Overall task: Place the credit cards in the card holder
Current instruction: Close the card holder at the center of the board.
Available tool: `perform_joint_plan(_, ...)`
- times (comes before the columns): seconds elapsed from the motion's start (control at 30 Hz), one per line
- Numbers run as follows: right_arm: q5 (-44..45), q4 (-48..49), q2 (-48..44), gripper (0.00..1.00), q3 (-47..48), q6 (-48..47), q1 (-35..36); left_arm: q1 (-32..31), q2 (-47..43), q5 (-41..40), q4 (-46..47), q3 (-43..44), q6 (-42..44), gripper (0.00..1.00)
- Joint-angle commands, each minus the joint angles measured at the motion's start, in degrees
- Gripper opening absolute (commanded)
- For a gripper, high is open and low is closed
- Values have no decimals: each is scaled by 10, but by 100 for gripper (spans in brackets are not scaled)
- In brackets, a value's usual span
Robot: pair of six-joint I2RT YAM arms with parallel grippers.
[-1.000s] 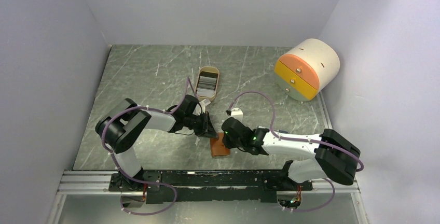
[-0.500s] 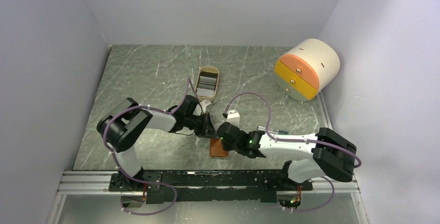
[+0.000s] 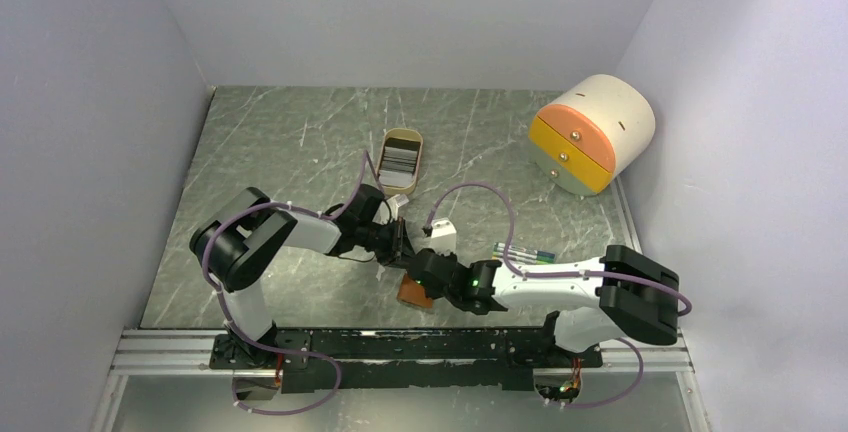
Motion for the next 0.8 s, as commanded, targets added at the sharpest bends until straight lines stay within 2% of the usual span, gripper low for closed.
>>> perform_joint_plan(0.0, -15, -83, 21, 9, 1, 19, 26, -5, 32, -55, -49, -5, 23, 13)
perform_joint_plan(0.37, 64, -165, 78, 9, 38, 71, 98, -4, 42, -57, -50, -6, 23, 12)
perform_joint_plan(0.6, 54, -156, 123, 9, 32, 96, 131, -5, 45, -58, -48, -9, 21, 12)
perform_joint_plan(0.77, 53, -143, 122, 10, 24, 112, 139, -5, 39, -59, -49, -9, 20, 12)
